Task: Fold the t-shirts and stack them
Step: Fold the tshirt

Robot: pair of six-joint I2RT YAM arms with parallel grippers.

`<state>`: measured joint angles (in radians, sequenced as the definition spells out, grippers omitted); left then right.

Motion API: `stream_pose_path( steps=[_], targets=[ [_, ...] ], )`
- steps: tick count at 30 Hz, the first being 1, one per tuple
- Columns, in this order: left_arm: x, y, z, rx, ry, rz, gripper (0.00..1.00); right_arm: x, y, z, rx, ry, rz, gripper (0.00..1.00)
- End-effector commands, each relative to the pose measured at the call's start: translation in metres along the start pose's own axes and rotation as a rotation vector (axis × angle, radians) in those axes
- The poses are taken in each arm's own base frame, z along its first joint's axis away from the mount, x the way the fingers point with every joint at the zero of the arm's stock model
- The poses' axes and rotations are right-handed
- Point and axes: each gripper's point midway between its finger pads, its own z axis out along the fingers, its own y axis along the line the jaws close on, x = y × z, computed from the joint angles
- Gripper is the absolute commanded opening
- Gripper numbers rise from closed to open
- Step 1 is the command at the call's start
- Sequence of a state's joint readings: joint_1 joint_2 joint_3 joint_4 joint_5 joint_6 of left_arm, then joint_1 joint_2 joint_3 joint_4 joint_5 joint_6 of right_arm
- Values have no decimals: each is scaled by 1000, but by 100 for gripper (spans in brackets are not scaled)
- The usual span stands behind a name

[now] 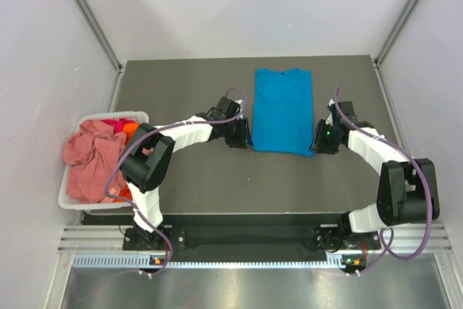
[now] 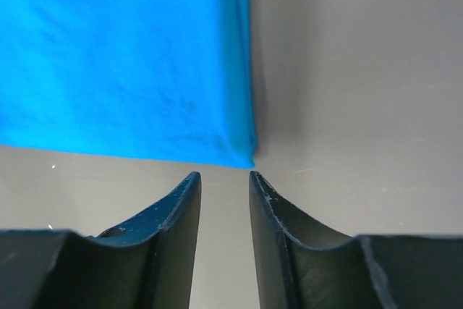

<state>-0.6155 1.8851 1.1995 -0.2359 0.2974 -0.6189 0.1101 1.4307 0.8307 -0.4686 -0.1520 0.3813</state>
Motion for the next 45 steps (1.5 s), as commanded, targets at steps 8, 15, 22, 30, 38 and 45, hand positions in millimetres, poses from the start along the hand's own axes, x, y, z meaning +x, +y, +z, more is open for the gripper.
stream_pose_path(
  steps=[8,15,22,30,38,45],
  targets=[
    [-25,-9,11,41,-32,-28,43,-2,-15,20,-6,34,30,35],
    [-11,0,28,40,21,-47,37,9,-22,31,-3,61,51,33],
    [-6,2,31,39,46,-57,0,12,-23,35,-18,69,61,8],
    [-6,-11,-5,6,-3,-48,0,7,-31,3,56,0,113,0],
    [26,-21,-49,-93,-19,-17,0,16,-36,-53,122,-102,206,0],
    [57,-40,-91,-98,-50,-4,0,36,-30,-93,81,-161,246,0]
  ],
)
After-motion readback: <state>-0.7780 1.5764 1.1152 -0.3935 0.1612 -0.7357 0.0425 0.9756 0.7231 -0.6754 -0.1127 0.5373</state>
